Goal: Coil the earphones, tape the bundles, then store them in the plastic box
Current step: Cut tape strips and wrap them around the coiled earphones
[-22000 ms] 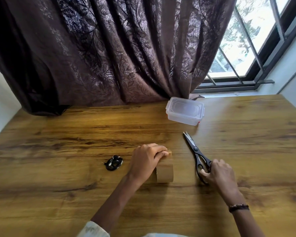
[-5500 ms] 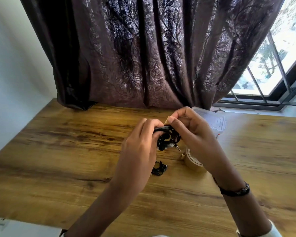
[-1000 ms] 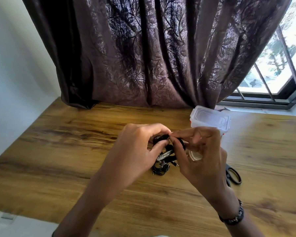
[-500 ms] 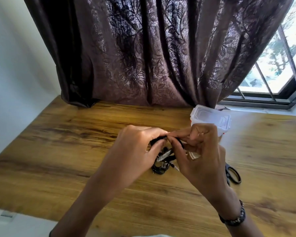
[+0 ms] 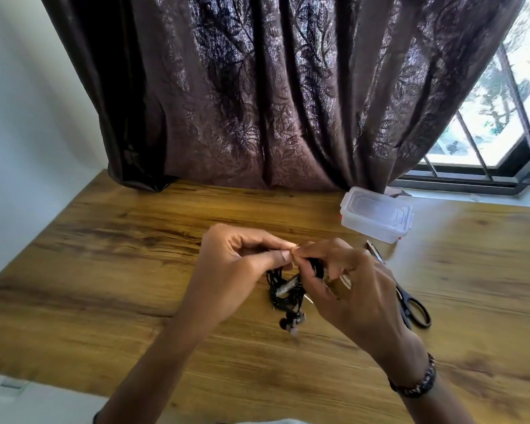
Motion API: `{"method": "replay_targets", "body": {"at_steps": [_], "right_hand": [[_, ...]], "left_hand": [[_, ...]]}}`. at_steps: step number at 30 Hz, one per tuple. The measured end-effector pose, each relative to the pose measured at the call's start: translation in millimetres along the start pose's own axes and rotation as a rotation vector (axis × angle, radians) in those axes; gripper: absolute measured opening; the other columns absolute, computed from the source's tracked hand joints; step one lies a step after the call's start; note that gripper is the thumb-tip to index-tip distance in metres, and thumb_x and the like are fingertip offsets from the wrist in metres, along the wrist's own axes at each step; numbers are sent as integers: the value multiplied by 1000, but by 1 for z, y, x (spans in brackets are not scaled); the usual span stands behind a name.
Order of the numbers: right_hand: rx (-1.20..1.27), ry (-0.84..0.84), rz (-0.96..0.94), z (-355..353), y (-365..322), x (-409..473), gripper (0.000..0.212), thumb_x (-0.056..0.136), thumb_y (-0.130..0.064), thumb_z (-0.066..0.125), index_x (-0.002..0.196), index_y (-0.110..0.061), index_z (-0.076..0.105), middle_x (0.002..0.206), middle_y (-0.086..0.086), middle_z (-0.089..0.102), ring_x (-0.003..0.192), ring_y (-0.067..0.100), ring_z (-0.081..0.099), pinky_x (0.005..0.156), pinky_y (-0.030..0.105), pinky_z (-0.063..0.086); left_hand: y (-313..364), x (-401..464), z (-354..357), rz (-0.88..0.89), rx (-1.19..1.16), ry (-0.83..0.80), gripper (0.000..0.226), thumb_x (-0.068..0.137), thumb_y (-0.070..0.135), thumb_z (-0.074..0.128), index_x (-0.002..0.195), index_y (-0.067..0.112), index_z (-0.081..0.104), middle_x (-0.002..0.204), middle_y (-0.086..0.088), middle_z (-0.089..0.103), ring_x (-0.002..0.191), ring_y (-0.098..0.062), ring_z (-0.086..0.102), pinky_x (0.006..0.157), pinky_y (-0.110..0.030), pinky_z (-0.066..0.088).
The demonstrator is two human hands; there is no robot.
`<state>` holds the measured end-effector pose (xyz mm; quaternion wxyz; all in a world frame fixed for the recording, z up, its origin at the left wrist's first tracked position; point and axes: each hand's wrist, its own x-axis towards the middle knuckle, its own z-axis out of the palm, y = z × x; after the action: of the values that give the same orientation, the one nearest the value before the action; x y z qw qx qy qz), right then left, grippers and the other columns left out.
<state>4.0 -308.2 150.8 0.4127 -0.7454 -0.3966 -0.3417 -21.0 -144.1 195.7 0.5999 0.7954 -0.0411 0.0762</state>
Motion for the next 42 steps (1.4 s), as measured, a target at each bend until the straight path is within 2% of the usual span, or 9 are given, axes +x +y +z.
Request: {"method": "replay_targets", "body": {"at_steps": [3, 7, 12, 16, 25, 28, 32, 37, 42], "right_hand": [[104, 83, 123, 2, -4, 1, 50, 74, 5, 77, 98, -16, 38, 92, 4, 73, 87, 5, 70, 70, 10, 53], [664, 151, 509, -3, -13, 6, 48, 79, -1, 73, 103, -19, 35, 96, 12, 71, 90, 26, 73, 78, 33, 58], [866, 87, 770, -11, -11, 8, 32, 91, -22, 64, 110, -2, 48, 111, 11, 66, 104, 25, 67, 85, 29, 53], [733, -63, 764, -13, -13, 10, 24, 84, -17, 70, 106, -7, 66, 96, 3, 72, 91, 14, 69, 76, 20, 53], [540, 16, 644, -7, -14, 6, 17, 78, -6, 75, 95, -9, 74, 88, -2, 75, 79, 15, 71, 70, 23, 55], [652, 22, 708, -8, -15, 6, 16, 78, -5, 74, 94, -8, 74, 89, 4, 76, 83, 21, 72, 74, 31, 58], [782, 21, 788, -13, -13, 11, 17, 75, -7, 74, 91, -8, 76, 88, 6, 77, 83, 18, 73, 72, 23, 55], [764, 22, 791, -15, -13, 13, 25, 71, -12, 75, 96, -5, 74, 90, 7, 77, 85, 22, 74, 75, 28, 57], [716, 36, 801, -18, -13, 13, 28, 69, -12, 77, 96, -5, 73, 88, 6, 77, 83, 21, 74, 74, 26, 58]], "left_hand": [[2, 2, -2, -154, -202, -24, 12, 77, -2, 68, 83, 5, 76, 79, -7, 76, 79, -20, 73, 74, -25, 58], [2, 3, -4, -191, -273, -38, 14, 73, 8, 72, 86, 8, 76, 85, -4, 76, 86, -15, 71, 79, -22, 56], [3, 3, -5, -136, -355, -35, 24, 64, 10, 73, 88, 11, 71, 86, -3, 74, 83, -11, 70, 73, -16, 52], [2, 3, -5, -98, -374, -24, 25, 63, 10, 74, 86, 12, 63, 84, -6, 74, 82, -14, 70, 73, -17, 53], [-1, 0, -3, -26, -351, -29, 24, 65, 8, 74, 80, 8, 55, 84, -8, 74, 83, -18, 72, 73, -21, 54], [-1, 1, -9, -41, -335, -109, 20, 73, 13, 71, 90, 11, 60, 90, -6, 74, 87, -15, 70, 76, -20, 53], [0, 3, -19, -74, -374, -257, 30, 84, 35, 62, 110, 19, 62, 109, -5, 70, 102, -19, 67, 84, -29, 55], [-1, 2, -13, 64, -113, -203, 38, 75, 25, 78, 111, 21, 63, 107, 4, 70, 103, -12, 67, 86, -23, 53], [0, 0, -10, 299, 194, -93, 30, 81, 23, 75, 110, 18, 66, 102, 9, 70, 98, -9, 67, 84, -27, 55]]}}
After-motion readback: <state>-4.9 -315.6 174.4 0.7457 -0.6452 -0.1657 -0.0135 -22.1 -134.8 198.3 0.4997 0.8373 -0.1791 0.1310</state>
